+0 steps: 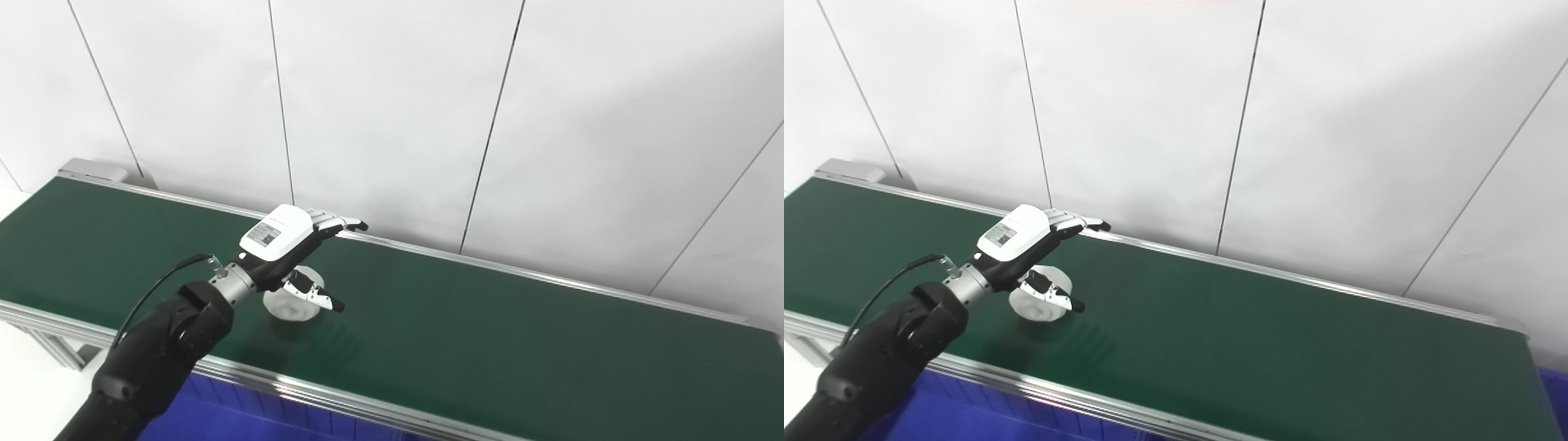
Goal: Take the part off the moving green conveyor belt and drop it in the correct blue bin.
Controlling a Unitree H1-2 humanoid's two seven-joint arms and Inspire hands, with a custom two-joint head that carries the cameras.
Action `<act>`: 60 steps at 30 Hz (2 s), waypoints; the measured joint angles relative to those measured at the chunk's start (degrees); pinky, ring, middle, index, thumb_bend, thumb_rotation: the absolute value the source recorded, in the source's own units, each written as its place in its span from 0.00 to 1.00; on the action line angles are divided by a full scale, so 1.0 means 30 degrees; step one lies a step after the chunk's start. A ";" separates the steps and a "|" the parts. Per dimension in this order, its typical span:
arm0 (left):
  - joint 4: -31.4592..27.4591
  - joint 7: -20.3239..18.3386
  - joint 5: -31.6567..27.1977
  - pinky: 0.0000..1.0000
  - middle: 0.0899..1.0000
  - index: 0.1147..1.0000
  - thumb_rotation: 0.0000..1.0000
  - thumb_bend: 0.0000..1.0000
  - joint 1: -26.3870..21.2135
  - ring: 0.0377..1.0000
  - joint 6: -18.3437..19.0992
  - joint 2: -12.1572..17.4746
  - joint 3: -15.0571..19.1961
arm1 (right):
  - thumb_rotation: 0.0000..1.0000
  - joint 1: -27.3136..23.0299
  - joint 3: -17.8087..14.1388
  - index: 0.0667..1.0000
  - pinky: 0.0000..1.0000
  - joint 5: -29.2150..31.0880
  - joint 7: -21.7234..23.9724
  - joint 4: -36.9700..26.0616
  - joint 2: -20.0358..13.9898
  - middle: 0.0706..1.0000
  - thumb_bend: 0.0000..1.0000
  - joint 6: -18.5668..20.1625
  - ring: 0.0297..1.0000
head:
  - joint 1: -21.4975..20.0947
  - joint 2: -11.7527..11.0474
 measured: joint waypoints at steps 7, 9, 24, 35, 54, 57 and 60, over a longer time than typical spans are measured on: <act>0.2796 0.0652 0.0758 0.80 0.80 0.80 0.38 0.87 -0.0867 0.81 0.0018 0.0061 -0.1124 | 1.00 0.0043 -0.0046 1.00 0.99 0.0000 0.0032 -0.0028 0.0028 1.00 0.83 -0.0009 0.98 | -0.0146 0.0146; 0.3100 0.0555 0.0753 0.82 0.81 0.77 0.41 0.87 -0.1037 0.83 0.0068 0.0056 -0.1457 | 1.00 0.0049 -0.0040 1.00 0.99 -0.0003 0.0031 -0.0040 0.0028 1.00 0.82 -0.0009 0.97 | -0.0205 0.0234; 0.3817 0.0333 0.2181 0.74 0.74 0.69 0.27 0.81 -0.1165 0.77 0.2338 -0.0241 -0.3445 | 1.00 0.0197 -0.0046 1.00 0.94 -0.0030 0.0030 -0.0218 0.0025 0.99 0.81 -0.0009 0.94 | -0.0469 0.0410; 0.3833 0.3363 0.3011 0.47 0.47 0.41 0.02 0.53 -0.1133 0.48 0.3236 -0.1041 -0.3999 | 1.00 0.0293 -0.0084 1.00 0.95 0.0009 0.0103 -0.0367 0.0082 0.99 0.79 -0.0008 0.94 | -0.0498 0.0527; 0.0727 0.1846 -0.0239 0.47 0.46 0.39 0.00 0.52 -0.0433 0.46 0.2359 -0.0792 -0.3195 | 1.00 0.0537 -0.0138 1.00 0.94 -0.0096 0.0116 -0.0622 0.0132 0.99 0.79 -0.0005 0.94 | -0.0146 0.1611; -0.1609 0.0489 -0.0707 0.50 0.46 0.40 0.00 0.52 -0.0010 0.47 0.2526 -0.0372 -0.2795 | 1.00 0.0748 -0.0158 1.00 0.95 -0.0089 0.0219 -0.1189 0.0121 0.99 0.79 -0.0004 0.94 | -0.0175 0.2108; -0.4003 -0.0794 -0.1343 0.50 0.46 0.40 0.00 0.52 0.0695 0.48 0.2881 0.0414 -0.2090 | 1.00 0.0823 -0.0195 1.00 0.95 -0.0079 0.0518 -0.2272 0.0150 0.99 0.79 -0.0006 0.95 | -0.0641 0.3012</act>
